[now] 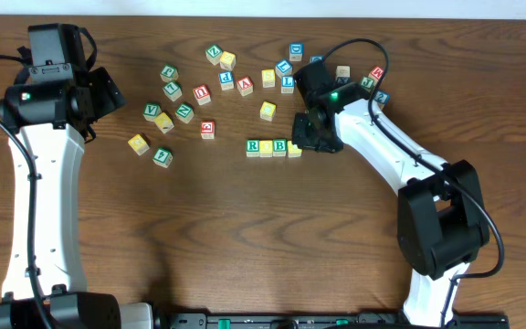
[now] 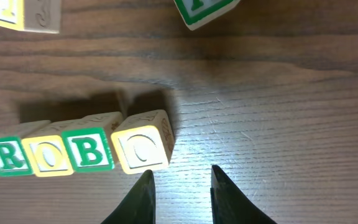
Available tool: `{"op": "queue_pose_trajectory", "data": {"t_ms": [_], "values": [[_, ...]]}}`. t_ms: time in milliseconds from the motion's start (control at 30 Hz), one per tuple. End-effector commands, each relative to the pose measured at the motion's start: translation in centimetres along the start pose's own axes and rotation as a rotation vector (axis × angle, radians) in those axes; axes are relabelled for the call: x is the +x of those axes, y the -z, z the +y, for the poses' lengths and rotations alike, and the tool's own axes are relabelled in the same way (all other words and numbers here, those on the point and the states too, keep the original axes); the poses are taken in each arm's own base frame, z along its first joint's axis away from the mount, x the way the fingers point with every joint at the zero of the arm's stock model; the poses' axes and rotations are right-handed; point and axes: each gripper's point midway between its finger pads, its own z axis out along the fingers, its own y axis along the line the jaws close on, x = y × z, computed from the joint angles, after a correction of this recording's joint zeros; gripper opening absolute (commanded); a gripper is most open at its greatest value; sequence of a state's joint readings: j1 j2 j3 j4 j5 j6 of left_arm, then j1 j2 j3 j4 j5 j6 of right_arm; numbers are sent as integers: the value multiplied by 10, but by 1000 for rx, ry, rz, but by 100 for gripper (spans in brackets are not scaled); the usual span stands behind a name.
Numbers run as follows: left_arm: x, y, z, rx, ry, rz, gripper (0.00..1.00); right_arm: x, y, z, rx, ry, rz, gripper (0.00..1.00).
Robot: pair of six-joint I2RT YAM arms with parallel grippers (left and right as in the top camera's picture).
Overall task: Spell out ROBOT
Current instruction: 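Carry the yellow O block and set it right of the B block, then open the right gripper and lift it off the O block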
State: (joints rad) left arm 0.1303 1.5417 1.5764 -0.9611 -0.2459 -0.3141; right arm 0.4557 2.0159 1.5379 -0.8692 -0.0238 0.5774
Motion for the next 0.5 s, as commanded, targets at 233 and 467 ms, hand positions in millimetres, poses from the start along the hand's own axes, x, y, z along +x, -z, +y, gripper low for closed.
{"op": "queue_pose_trajectory", "data": {"t_ms": [233,467], "values": [[2,0,6,-20,3,-1,98,2,-18,-12,68,14,21,25],[2,0,6,-20,3,-1,98,7,-24,-18,82,14,31,25]]}}
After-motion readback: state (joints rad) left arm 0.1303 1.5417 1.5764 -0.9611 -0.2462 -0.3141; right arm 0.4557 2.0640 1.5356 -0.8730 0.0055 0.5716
